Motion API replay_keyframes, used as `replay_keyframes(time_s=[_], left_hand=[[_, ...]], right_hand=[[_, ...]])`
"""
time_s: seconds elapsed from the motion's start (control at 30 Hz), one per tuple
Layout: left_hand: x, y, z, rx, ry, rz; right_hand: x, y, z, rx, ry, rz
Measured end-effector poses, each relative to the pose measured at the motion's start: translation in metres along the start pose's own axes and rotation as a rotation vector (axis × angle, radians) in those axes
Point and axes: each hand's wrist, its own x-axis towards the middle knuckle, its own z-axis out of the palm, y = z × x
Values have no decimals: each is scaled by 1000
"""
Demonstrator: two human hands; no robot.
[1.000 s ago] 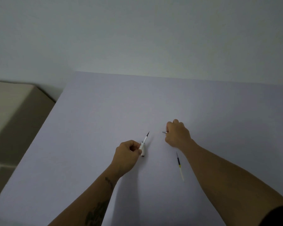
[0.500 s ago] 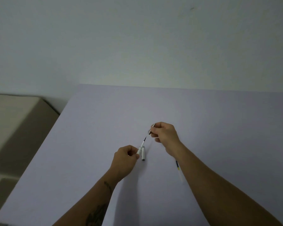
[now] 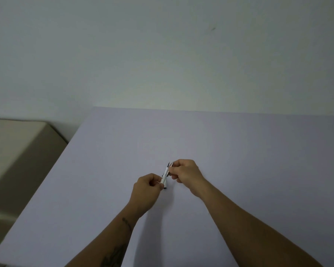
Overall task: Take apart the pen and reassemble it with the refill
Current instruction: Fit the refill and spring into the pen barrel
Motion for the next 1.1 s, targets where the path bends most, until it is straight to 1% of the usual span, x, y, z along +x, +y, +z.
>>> replay_keyframes(time_s=[0.07,0.17,0.23,0.37,0.5,0.63,0.77,0.93,1.1], left_hand=[[-1,3,0,-19,-7,5],[-2,4,-4,-32,-15,4],[0,2,-8,-44,-19,11],[4,-1,-21,-37,-40,44],[8,-5,-35,-45,-63,68],[12,-12,-47,-18,-70,94],[19,-18,-60,-26,-80,147],[22,-23,-70,-54,-78,204],[23,-26,-74,-107,-164,183]], right_hand=[[-3,-1,-1,24,56,-32],[-5,-8,-5,122,199,-50],[-5,-13,-6,169,264,-60],[-8,-21,1,216,305,-57],[-12,-26,17,239,286,-59],[-14,-29,31,135,240,-47],[-17,-28,52,-11,160,-50],[-24,-30,68,-73,160,-89],[-31,-39,64,-174,84,-93]])
